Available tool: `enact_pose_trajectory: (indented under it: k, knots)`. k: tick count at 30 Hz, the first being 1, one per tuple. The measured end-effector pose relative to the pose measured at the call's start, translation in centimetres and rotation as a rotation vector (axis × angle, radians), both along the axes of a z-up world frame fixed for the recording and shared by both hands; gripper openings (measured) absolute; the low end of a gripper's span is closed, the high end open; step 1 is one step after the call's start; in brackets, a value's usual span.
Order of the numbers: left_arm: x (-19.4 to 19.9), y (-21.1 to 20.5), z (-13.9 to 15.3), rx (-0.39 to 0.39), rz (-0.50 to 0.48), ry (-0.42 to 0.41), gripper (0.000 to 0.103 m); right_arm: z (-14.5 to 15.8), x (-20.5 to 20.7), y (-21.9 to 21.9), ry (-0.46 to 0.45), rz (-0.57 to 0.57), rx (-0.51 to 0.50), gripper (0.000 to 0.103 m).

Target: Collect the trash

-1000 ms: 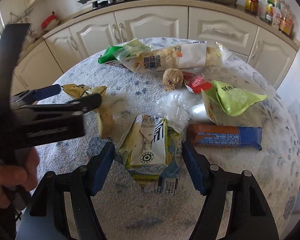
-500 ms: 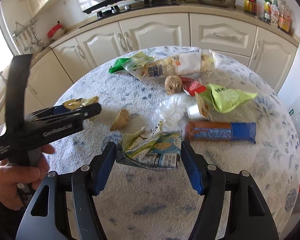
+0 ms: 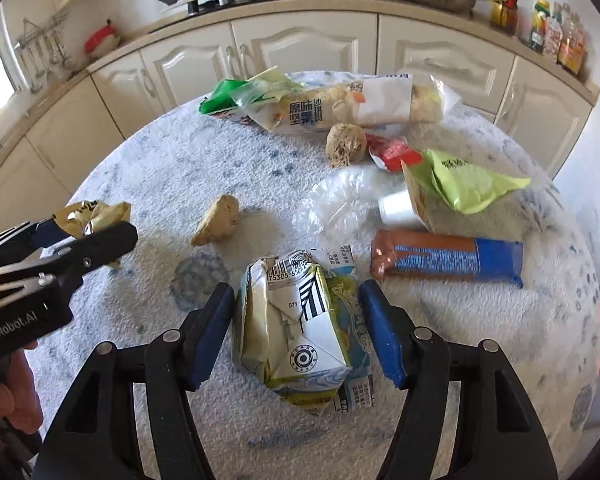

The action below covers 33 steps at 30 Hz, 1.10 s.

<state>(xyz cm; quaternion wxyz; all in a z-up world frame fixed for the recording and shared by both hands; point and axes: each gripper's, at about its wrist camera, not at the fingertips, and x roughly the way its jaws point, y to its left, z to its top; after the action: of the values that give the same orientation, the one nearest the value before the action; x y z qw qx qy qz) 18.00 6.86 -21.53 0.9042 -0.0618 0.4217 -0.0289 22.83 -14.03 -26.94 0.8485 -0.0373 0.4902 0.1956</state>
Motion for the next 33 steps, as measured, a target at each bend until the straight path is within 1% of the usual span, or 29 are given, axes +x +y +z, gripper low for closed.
enact_pose_trajectory:
  k: [2,4,7,12,18,26,33]
  knots:
    - [-0.5,0.1,0.6,-0.001,-0.003,-0.012,0.060,0.1,-0.5,-0.6,0.005,-0.001,0.024,0.061]
    - [-1.1,-0.1,1.0,0.000,-0.008,-0.021,0.060,0.5,-1.3,-1.5,0.003,-0.006,0.068,0.059]
    - [-1.8,-0.6,1.6,-0.005,-0.020,-0.030,0.060,0.9,-2.2,-2.5,-0.003,-0.019,0.064,0.059]
    - [-2.8,-1.5,2.3,-0.012,-0.036,-0.037,0.060,1.0,-3.1,-4.0,0.005,-0.041,0.091,0.059]
    - [-4.2,-2.9,3.8,-0.005,-0.058,-0.061,0.060,2.2,-4.4,-5.6,-0.020,-0.069,0.117,0.059]
    - [-6.1,-6.2,7.2,-0.015,-0.123,-0.130,0.060,5.8,-6.1,-9.8,-0.098,-0.145,0.160,0.059]
    - [-8.0,-10.6,10.8,-0.035,-0.209,-0.213,0.060,10.2,-8.3,-15.2,-0.199,-0.223,0.208,0.059]
